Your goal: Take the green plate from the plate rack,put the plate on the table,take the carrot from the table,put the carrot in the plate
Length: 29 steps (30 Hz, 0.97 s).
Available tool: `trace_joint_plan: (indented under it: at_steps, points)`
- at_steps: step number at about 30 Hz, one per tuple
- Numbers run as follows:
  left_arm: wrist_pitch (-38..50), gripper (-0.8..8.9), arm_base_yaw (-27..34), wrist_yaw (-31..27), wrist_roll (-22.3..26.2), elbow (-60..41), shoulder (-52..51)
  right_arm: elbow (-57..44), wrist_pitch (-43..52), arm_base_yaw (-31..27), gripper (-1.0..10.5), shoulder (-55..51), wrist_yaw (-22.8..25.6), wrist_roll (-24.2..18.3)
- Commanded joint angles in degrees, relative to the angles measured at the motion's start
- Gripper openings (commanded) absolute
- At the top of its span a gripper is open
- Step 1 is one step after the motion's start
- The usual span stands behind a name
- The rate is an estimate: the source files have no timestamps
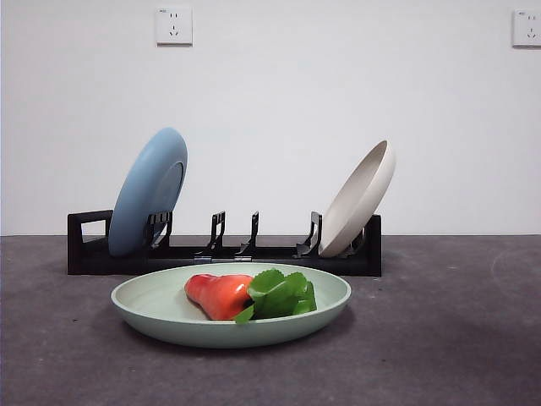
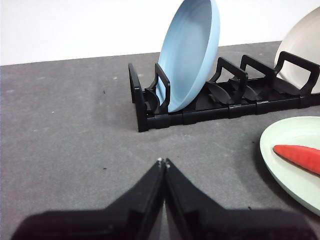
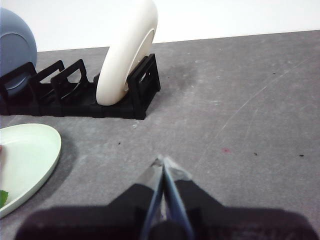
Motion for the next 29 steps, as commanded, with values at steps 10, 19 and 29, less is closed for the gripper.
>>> trace_joint_plan:
  at_steps: [10, 19, 29]
  points:
    - [0.1, -0.03, 0.2, 0.2, -0.3, -0.8, -0.2, -0.8, 0.1, 0.2, 0.0, 0.0, 0.2, 0.8]
    - [0.1, -0.03, 0.2, 0.2, -0.3, -0.8, -0.2, -0.8, 0.1, 0.2, 0.0, 0.1, 0.2, 0.8]
    - [0.1, -0.03, 0.2, 0.2, -0.3, -0.8, -0.2, -0.8, 0.1, 0.2, 0.0, 0.1, 0.2, 0.8]
